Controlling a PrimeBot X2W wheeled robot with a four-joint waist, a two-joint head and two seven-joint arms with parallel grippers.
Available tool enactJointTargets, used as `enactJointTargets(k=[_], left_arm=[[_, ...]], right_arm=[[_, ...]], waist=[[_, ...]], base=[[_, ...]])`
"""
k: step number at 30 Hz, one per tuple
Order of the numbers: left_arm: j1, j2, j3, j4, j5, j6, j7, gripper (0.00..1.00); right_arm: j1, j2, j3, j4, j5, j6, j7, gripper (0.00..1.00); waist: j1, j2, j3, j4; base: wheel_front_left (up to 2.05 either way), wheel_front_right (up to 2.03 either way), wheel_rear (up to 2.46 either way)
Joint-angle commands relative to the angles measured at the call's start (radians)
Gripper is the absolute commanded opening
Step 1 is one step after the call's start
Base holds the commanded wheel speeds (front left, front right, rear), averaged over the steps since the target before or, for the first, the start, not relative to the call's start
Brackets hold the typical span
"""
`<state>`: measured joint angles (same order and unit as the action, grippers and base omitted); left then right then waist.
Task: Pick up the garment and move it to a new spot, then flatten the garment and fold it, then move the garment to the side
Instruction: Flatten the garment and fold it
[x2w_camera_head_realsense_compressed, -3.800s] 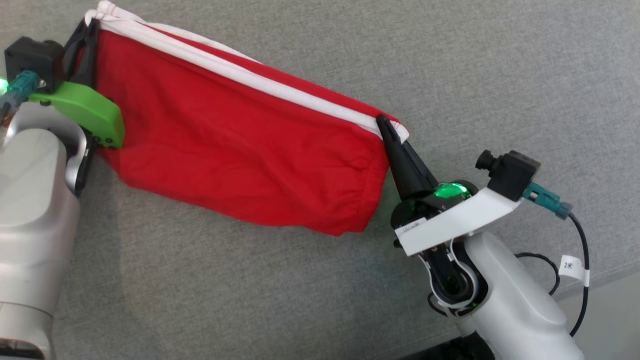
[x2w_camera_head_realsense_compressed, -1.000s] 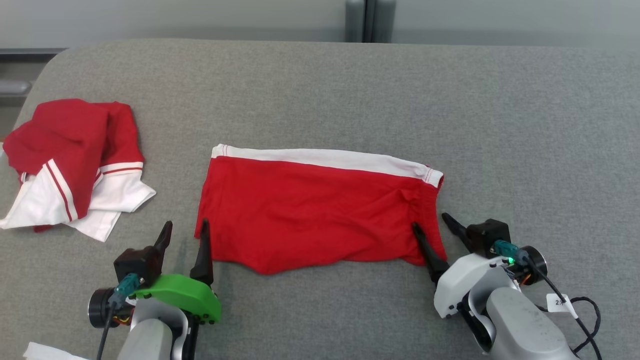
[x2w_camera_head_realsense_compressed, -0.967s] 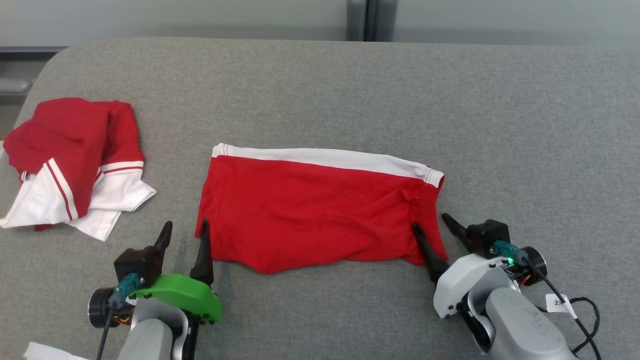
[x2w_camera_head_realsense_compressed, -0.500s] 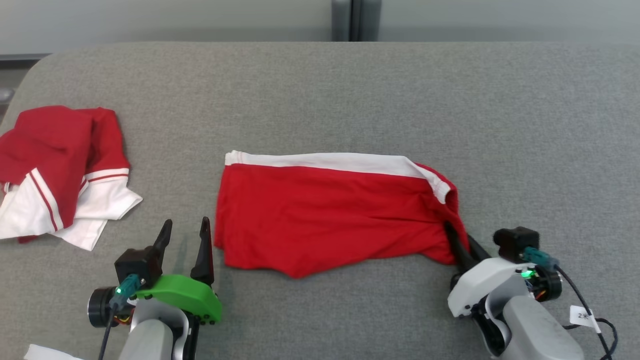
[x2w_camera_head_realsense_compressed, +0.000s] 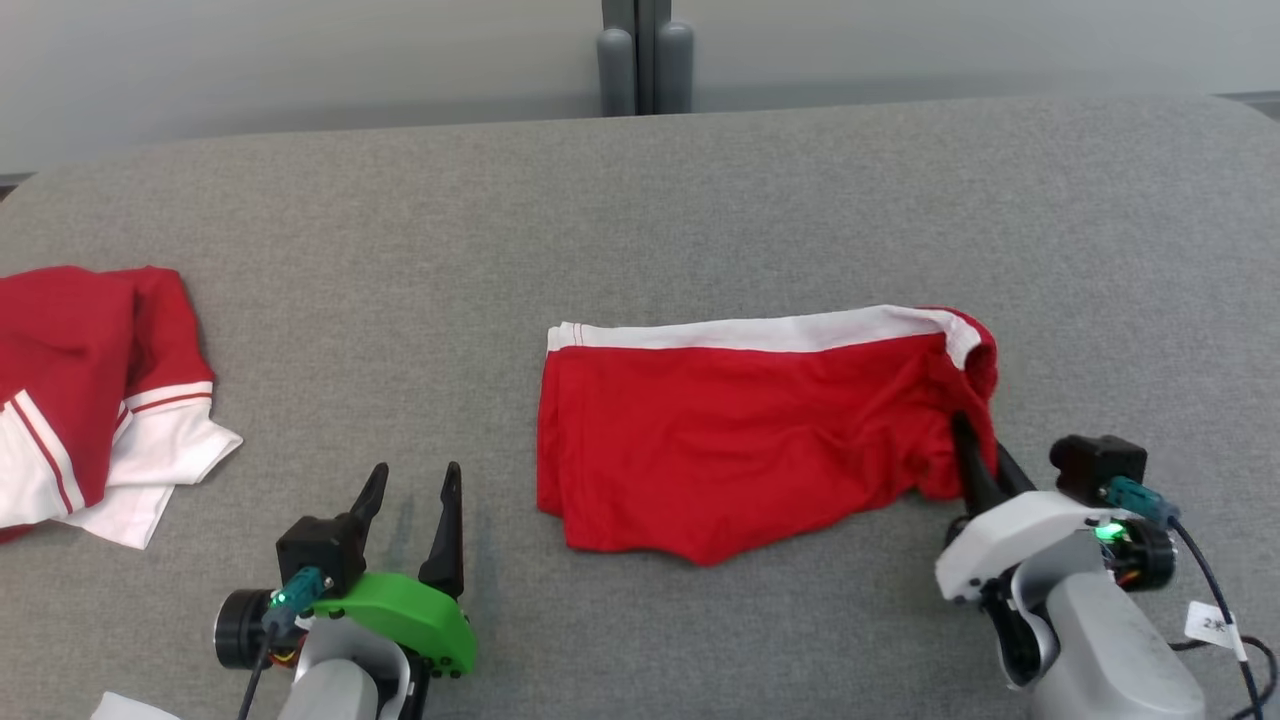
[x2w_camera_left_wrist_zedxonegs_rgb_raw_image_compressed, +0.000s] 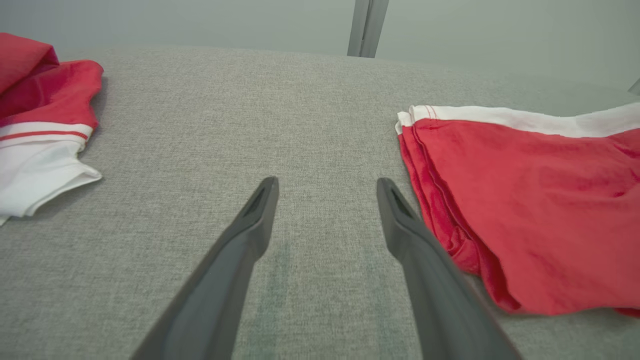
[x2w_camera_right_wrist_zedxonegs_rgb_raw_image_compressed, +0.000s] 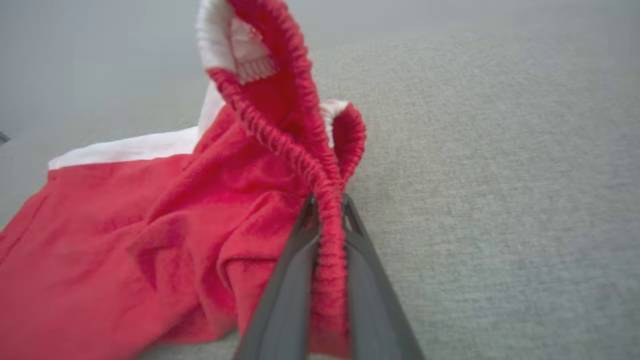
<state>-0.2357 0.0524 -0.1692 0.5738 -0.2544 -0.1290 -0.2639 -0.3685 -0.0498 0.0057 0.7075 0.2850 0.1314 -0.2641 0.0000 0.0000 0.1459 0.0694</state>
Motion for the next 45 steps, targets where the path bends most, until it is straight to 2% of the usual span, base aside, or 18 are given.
enactJointTargets(k=[1,5,9,12,16,17,18,19,25,28,30,37,45], left_arm=[[0.017,0.002,-0.006,0.004,-0.008,-0.002,0.000,1.00],[0.025,0.002,-0.019,0.014,-0.014,-0.002,-0.001,1.00],[0.031,0.001,-0.028,0.023,-0.010,-0.002,-0.001,1.00],[0.036,0.001,-0.036,0.029,-0.008,-0.002,0.000,1.00],[0.035,0.000,-0.045,0.037,-0.011,-0.002,0.000,1.00],[0.033,0.000,-0.050,0.037,-0.014,-0.002,-0.001,1.00],[0.031,0.000,-0.054,0.039,-0.016,-0.002,0.000,1.00],[0.029,0.000,-0.057,0.041,-0.019,-0.002,-0.001,1.00],[0.026,0.000,-0.052,0.037,-0.020,-0.002,-0.001,1.00],[0.037,0.000,-0.041,0.030,-0.011,-0.002,-0.001,1.00],[0.044,-0.001,-0.037,0.018,-0.002,-0.002,-0.001,1.00],[0.070,0.000,-0.005,-0.055,0.060,-0.002,-0.001,1.00],[0.115,0.000,0.025,-0.126,0.129,-0.002,-0.001,1.00]], right_arm=[[-0.016,-0.002,0.040,-0.021,0.048,-0.001,0.000,0.00],[-0.034,-0.002,0.227,-0.090,0.220,-0.001,0.005,0.00],[-0.052,-0.003,0.374,-0.149,0.329,-0.001,0.036,0.00],[-0.074,-0.003,0.460,-0.161,0.385,-0.001,0.052,0.00],[-0.116,-0.004,0.543,-0.112,0.413,-0.001,0.046,0.00],[-0.131,-0.004,0.558,-0.089,0.413,-0.001,0.041,0.04],[-0.142,-0.004,0.571,-0.066,0.414,-0.001,0.038,0.26],[-0.156,-0.003,0.590,-0.045,0.415,-0.001,0.032,1.00],[-0.204,-0.004,0.676,-0.002,0.437,-0.001,0.004,1.00],[-0.212,-0.005,0.669,0.008,0.417,-0.001,-0.001,1.00],[-0.207,-0.005,0.614,-0.001,0.373,-0.001,-0.001,1.00],[-0.080,-0.003,0.347,-0.061,0.107,-0.001,-0.002,1.00],[0.094,-0.002,0.131,-0.162,-0.042,-0.001,-0.002,1.00]], waist=[[0.0000,0.0000,-0.009,0.001],[0.0000,0.0000,-0.024,0.020],[0.0000,0.0000,-0.034,0.051],[0.0000,0.0000,-0.038,0.078],[0.0000,0.0000,-0.035,0.120],[0.0000,0.0000,-0.033,0.131],[0.0000,0.0000,-0.031,0.141],[0.0000,0.0000,-0.029,0.149],[0.0000,0.0000,-0.023,0.163],[0.0000,0.0000,-0.029,0.144],[0.0000,0.0000,-0.034,0.125],[0.0000,0.0000,-0.051,0.049],[0.0000,0.0000,-0.084,-0.012]], base=[[0.00,0.00,0.00],[0.00,0.00,0.00],[0.00,0.00,0.00],[0.00,0.00,0.00],[0.00,0.00,0.00],[0.00,0.00,0.00],[0.00,0.00,0.00],[0.00,0.00,0.00],[0.00,0.00,0.00],[0.00,0.00,0.00],[0.00,0.00,0.00],[0.00,0.00,0.00],[0.00,0.00,0.00]])
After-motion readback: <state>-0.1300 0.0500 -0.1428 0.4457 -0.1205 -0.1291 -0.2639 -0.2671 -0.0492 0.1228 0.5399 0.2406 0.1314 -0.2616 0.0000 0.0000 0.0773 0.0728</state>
